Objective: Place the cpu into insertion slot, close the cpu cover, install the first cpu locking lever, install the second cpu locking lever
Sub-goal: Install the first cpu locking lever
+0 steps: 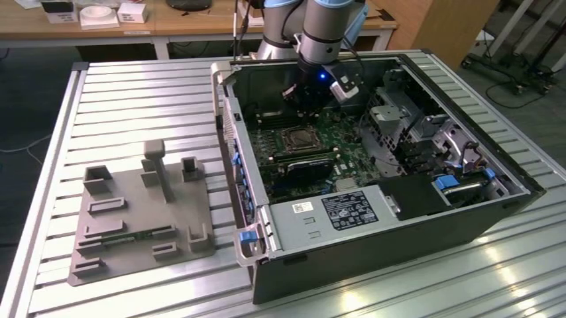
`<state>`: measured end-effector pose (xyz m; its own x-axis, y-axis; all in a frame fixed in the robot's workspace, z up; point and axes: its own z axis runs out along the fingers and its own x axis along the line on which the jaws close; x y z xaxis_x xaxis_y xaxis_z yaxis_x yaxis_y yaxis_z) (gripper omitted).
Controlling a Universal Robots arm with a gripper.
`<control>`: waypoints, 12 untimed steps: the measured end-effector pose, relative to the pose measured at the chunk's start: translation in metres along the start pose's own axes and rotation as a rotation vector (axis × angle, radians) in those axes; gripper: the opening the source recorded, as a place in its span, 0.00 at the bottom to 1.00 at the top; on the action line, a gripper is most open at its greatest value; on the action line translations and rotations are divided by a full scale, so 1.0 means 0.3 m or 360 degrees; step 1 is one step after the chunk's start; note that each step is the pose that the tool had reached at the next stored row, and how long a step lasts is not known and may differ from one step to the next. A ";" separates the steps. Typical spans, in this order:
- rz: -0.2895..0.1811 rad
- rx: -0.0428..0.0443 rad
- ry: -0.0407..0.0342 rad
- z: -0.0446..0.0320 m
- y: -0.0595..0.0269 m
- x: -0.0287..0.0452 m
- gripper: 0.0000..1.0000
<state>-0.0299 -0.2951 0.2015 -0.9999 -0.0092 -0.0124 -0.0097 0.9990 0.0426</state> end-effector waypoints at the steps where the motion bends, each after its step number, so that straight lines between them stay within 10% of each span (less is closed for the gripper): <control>1: 0.0000 0.0004 0.0000 0.000 0.000 0.000 0.10; 12: 0.0001 0.0027 0.0000 0.007 -0.001 0.000 0.10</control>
<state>-0.0299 -0.2951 0.1993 -0.9999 -0.0089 -0.0121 -0.0092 0.9996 0.0256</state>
